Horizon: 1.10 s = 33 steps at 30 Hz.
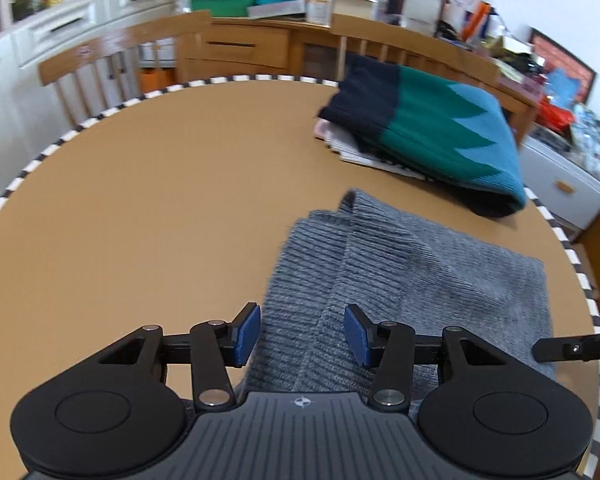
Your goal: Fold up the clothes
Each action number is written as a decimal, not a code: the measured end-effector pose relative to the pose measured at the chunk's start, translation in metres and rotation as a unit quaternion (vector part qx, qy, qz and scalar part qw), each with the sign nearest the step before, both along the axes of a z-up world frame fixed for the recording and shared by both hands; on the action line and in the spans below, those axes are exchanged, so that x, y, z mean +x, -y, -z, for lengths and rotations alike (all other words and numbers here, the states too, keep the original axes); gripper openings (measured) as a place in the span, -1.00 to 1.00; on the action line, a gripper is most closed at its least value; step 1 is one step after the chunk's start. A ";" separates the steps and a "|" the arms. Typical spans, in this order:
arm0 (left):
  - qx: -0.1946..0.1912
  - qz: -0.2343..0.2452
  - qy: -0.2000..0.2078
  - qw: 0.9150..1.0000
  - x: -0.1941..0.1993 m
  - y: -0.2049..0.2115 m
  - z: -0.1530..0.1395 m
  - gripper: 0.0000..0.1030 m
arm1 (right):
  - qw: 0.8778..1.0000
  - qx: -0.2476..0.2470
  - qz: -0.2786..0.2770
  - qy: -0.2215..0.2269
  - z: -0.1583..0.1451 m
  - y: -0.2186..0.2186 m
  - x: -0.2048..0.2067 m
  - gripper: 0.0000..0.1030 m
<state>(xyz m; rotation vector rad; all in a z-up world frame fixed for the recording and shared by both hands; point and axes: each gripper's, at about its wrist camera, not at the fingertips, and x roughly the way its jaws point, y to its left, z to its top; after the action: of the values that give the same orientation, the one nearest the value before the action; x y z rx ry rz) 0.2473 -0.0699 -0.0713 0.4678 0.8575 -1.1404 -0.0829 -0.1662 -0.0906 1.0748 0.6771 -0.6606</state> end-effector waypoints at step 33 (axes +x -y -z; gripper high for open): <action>0.045 0.201 -0.254 0.945 0.083 0.049 0.071 0.18 | 0.993 0.026 0.113 0.000 0.015 -0.033 0.005 -0.13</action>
<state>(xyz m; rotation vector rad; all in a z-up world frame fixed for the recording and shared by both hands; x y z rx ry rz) 0.3298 -0.1193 -0.1423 0.4397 1.3043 -1.6434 -0.0776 -0.1330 -0.1058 1.2113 0.5786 -0.8415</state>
